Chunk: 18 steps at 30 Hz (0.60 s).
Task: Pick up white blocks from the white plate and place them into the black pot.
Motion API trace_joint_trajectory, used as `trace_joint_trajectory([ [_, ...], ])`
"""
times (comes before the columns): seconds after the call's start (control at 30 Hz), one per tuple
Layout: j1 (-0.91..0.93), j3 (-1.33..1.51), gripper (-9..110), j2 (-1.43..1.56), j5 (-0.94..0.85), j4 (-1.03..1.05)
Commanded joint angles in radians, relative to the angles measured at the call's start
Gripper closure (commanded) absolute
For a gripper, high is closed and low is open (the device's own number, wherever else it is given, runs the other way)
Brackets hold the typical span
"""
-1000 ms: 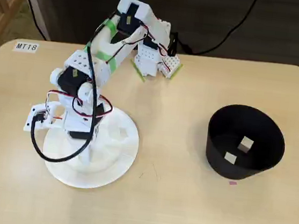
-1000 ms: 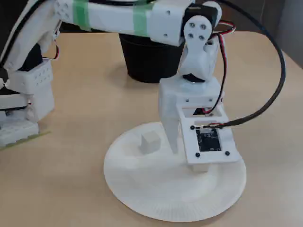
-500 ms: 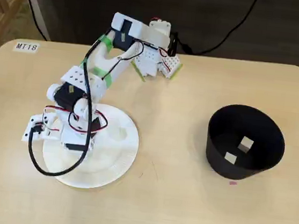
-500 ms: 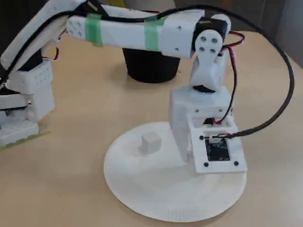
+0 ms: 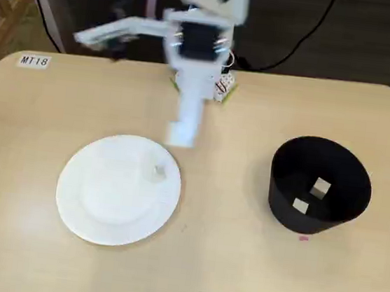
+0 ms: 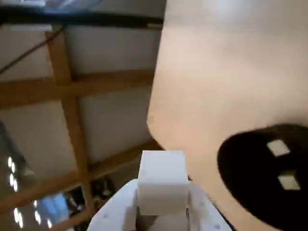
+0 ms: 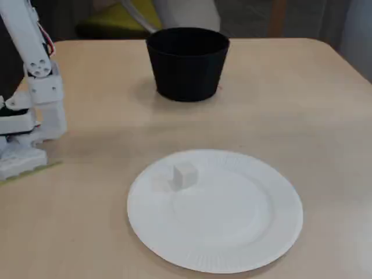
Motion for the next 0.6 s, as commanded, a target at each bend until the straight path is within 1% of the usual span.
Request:
trace_joint_trajectory([
  [0.0,-0.17,0.569,104,0.235,0.06,-0.437],
  [0.17,-0.221,0.861,104,0.262,0.025,-0.588],
  [0.33,-0.253,1.015,104,0.258,0.023,-0.663],
  [0.43,-0.255,1.045,104,0.244,0.02,-0.69],
  [0.47,-0.253,1.045,101,0.239,0.018,-0.69],
  [0.5,-0.253,1.045,89,0.239,0.005,-0.689],
  [0.53,-0.256,1.045,79,0.239,-0.009,-0.69],
  [0.57,-0.258,1.045,73,0.238,-0.018,-0.69],
])
